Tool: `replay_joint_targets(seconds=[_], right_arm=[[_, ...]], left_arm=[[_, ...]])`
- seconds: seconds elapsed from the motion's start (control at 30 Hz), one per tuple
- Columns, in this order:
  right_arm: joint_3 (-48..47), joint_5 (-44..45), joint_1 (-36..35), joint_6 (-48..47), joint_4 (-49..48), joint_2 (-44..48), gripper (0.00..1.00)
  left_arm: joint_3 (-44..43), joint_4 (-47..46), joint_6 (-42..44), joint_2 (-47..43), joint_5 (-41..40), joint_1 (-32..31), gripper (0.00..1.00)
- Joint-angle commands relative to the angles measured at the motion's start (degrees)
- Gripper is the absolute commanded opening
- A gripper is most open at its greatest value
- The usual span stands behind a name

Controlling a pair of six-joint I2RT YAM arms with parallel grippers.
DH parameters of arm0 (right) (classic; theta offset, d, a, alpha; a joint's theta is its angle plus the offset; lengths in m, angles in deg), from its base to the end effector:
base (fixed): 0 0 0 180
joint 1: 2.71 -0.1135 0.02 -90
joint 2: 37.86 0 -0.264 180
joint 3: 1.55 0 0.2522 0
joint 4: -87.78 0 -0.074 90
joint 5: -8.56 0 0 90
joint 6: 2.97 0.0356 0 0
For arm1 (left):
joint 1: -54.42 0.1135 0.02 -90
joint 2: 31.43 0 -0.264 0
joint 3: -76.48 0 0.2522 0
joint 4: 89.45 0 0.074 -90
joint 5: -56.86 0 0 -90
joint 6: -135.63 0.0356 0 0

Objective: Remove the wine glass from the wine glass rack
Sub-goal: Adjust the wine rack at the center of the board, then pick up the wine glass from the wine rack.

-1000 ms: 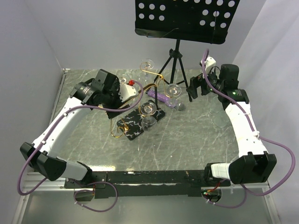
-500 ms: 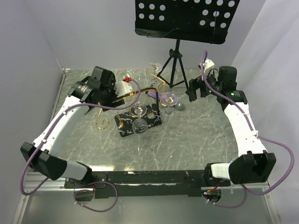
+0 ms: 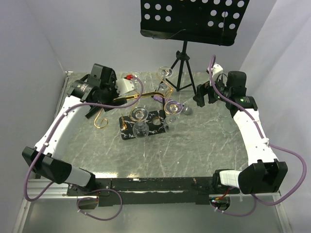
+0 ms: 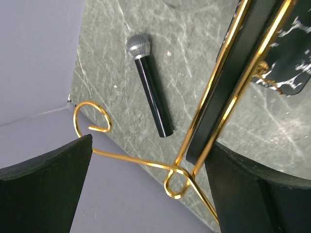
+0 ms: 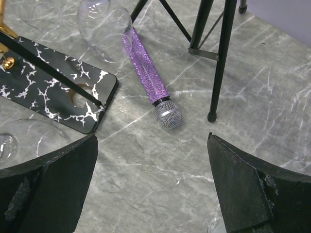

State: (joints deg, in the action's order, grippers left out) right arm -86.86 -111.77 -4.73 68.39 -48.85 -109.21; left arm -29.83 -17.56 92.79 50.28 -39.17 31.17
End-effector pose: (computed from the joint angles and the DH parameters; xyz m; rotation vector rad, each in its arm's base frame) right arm 0.2708 0.0275 0.3731 -0.6712 1.9135 0.3680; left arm 0.2637 -0.1092 0.3993 1.3512 2.0013 0.3199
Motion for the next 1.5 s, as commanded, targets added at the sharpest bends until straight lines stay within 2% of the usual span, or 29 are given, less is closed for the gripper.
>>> replay_joint_targets(seconds=[0.0,0.23,0.4,0.53,0.63,0.7,0.8,0.87,0.97,1.1,1.23,1.47], right_arm=[[-0.1,-2.1,-0.3,0.6,-0.9,1.8,1.0],[-0.8,-3.7,-0.3,1.1,-0.3,1.7,1.0],[-1.8,-4.7,-0.3,1.2,0.7,1.3,1.0],[-3.8,-6.8,-0.4,2.2,1.3,0.8,1.0],[-6.0,-6.9,-0.6,2.2,2.5,-0.4,1.0],[-7.2,-6.2,-1.1,1.3,3.7,-1.0,1.0],[-8.4,-5.4,-1.6,0.4,4.8,-1.8,1.0],[-8.7,-4.8,-1.8,0.2,5.0,-1.9,1.0],[-9.0,-3.9,-2.0,-0.1,5.8,-2.2,1.0],[-9.8,-3.2,-2.5,-1.4,8.2,-2.4,1.0],[-10.2,-2.1,-2.9,-2.3,10.0,-2.0,1.0],[-10.3,0.1,-3.0,-4.0,12.5,-1.4,1.0]], left_arm=[[-5.8,-1.2,-4.0,-4.0,5.3,0.7,1.0],[-0.7,-4.5,-13.7,-11.7,16.9,0.2,1.0],[9.7,-12.2,-23.8,-20.5,26.4,0.0,1.0],[23.7,-25.3,-29.5,-33.0,34.9,0.0,1.0],[30.7,-29.8,-31.4,-38.5,38.1,-0.8,0.96],[33.5,-30.4,-32.3,-39.5,39.6,-1.0,0.9],[38.5,-34.5,-33.2,-40.3,42.7,-1.0,0.87],[40.9,-37.7,-31.9,-40.3,44.9,-1.0,0.85],[43.2,-40.7,-28.4,-38.3,47.9,-0.9,0.77],[45.9,-44.8,-28.3,-36.4,49.3,-1.0,0.73],[52.0,-54.5,-32.7,-38.0,46.0,-1.2,0.75],[58.8,-67.8,-38.7,-38.2,39.6,-5.2,0.68]])
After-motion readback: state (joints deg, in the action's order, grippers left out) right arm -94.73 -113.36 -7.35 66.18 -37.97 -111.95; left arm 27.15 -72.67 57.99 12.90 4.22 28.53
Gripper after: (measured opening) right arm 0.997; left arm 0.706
